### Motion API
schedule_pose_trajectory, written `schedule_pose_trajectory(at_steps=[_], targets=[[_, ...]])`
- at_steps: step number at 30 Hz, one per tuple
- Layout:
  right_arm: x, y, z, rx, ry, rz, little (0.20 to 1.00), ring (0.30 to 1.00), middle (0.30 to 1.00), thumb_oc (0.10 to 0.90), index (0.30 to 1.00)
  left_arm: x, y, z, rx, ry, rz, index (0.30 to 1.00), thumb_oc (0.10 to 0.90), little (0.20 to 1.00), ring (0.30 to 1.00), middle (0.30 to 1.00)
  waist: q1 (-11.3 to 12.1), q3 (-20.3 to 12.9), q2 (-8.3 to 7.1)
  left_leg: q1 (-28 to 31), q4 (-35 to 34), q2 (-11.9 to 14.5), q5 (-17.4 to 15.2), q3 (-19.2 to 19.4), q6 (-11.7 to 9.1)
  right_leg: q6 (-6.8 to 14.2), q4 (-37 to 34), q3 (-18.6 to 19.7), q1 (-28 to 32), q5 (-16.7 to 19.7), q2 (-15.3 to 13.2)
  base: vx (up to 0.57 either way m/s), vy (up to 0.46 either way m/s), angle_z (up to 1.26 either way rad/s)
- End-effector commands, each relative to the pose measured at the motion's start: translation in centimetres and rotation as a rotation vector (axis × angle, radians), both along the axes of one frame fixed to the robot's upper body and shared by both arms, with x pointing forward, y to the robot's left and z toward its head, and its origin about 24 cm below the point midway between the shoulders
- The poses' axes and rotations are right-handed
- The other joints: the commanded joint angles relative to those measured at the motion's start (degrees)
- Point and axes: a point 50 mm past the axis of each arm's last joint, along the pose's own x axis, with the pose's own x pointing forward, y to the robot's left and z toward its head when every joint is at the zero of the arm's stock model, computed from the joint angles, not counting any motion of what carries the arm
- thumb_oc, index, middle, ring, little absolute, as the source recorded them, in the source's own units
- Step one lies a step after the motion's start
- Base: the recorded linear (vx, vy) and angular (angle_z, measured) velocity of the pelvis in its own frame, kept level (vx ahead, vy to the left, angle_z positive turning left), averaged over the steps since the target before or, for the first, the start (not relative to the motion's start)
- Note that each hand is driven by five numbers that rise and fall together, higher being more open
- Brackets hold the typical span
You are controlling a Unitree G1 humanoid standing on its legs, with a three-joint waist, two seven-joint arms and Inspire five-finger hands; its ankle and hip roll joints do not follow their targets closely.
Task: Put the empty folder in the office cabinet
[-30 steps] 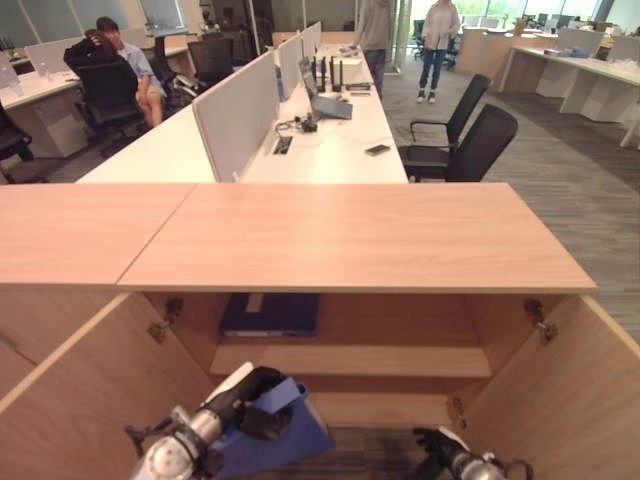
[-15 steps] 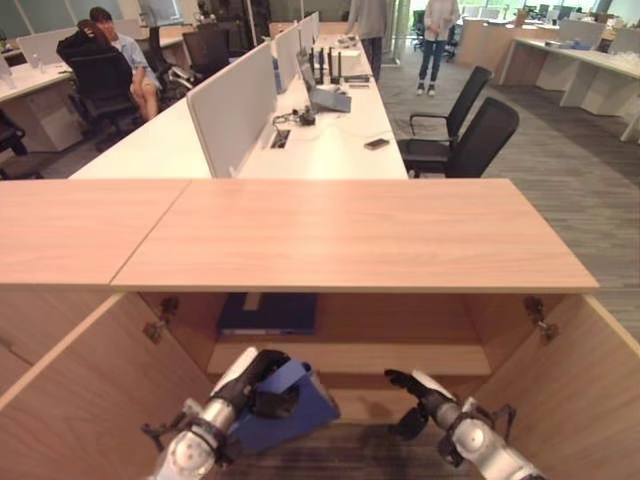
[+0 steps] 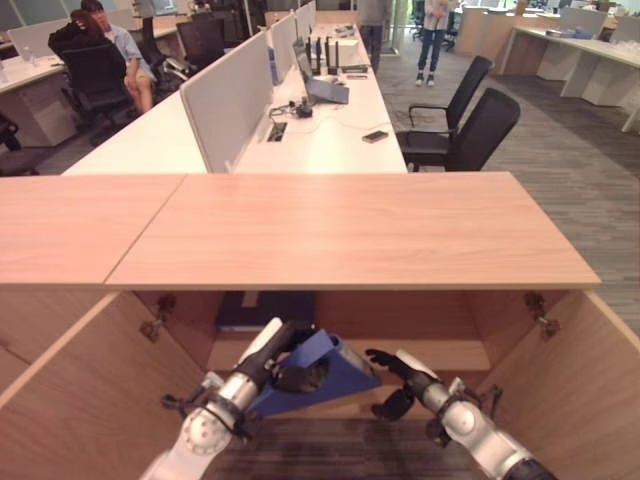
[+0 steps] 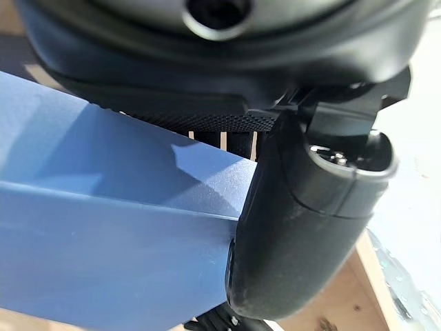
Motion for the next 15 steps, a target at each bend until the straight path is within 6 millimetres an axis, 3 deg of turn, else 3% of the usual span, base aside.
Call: schedule_pose_trajectory(at_steps=[1, 8, 15], targets=[[4.4, 3.6, 6.8, 0.175, -0.286, 0.122, 0.9, 0.9, 0.9, 0.8, 0.9, 2.9, -2.7, 7.0, -0.162, -0.34, -0.147, 0.3, 0.4, 0.3, 0.3, 0.3, -1.1, -2.2, -1.47, 2.8, -0.1, 1.8, -7.7, -1.3, -1.8, 2.5, 0.4, -2.0, -0.2, -2.4, -1.2, 0.0, 0.0, 0.0], [5.0, 4.6, 8.3, 0.186, -0.34, 0.173, 0.9, 0.9, 0.9, 0.8, 0.9, 3.0, -4.3, 7.9, -0.293, -0.302, -0.256, 0.3, 0.4, 0.3, 0.3, 0.3, -1.4, -2.4, -1.37, 3.1, -0.1, 1.8, -7.8, -0.9, -1.8, 2.5, 0.4, -1.9, -0.1, -2.4, -1.2, 0.0, 0.0, 0.0], [5.1, 5.6, 8.4, 0.19, -0.336, 0.216, 0.9, 0.9, 0.9, 0.8, 0.9, 3.3, -5.7, 9.4, -0.369, -0.325, -0.337, 0.3, 0.4, 0.3, 0.3, 0.3, -1.4, -2.6, -1.48, 3.3, -0.1, 1.8, -8.0, -0.8, -1.9, 2.5, 0.4, -1.8, 0.1, -2.6, -1.2, 0.0, 0.0, 0.0]])
